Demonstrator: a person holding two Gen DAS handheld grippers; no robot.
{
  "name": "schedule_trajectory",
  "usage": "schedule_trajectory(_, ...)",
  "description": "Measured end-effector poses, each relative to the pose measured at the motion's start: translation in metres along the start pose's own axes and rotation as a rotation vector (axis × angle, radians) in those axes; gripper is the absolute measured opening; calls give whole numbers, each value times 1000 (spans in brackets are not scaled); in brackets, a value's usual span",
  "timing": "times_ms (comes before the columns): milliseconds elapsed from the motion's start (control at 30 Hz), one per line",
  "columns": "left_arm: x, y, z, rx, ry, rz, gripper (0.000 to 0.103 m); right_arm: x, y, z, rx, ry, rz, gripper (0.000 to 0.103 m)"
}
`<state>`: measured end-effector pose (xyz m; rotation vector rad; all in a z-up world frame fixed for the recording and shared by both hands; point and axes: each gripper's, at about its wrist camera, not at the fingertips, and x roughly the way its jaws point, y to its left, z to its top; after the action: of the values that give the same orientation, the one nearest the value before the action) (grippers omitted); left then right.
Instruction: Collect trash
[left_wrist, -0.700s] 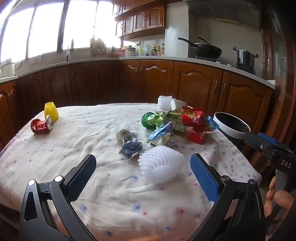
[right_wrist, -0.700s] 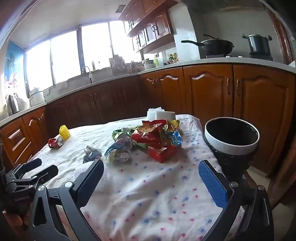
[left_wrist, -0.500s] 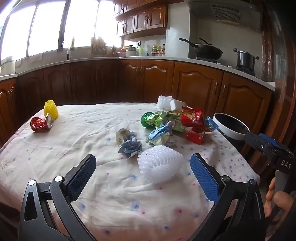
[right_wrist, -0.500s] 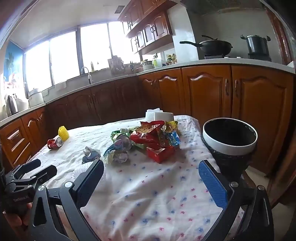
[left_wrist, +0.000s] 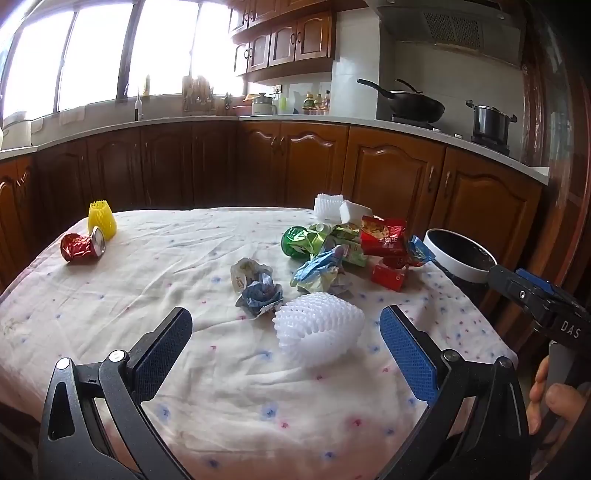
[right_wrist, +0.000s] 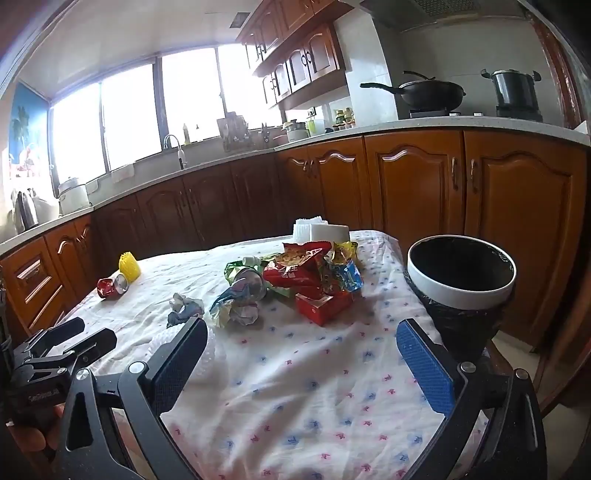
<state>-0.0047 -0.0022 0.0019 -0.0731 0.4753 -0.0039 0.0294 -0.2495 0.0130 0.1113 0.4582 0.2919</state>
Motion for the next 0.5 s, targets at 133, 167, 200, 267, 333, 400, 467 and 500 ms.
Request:
schedule_trajectory(133,0,-1,0,-1,2,-1,103,0,2,2,6,1,1,103)
schedule_trajectory(167,0,0,0,-2,3,-2,103,0,2,2,7,1,3,103)
schedule_trajectory(200,1,0,0,-2,5,-3,103,0,2,2,9,3,5,103)
schedule_trajectory(267,0,0,-1,-4,7,-5,103,1,2,1,11,5,7,103)
schedule_trajectory(333,1,-1,0,-5,9,-5,103,2,2,1,12,6,10,103)
schedule_trajectory(400,1,0,-1,-6,7,-6,103,3,1,0,12,6,10,103)
schedule_trajectory(467,1,-1,-1,-7,8,-4,103,3,1,0,13,6,10,103)
schedule_trajectory(500,2,0,0,-7,9,-5,103,3,1,0,14,6,10,103)
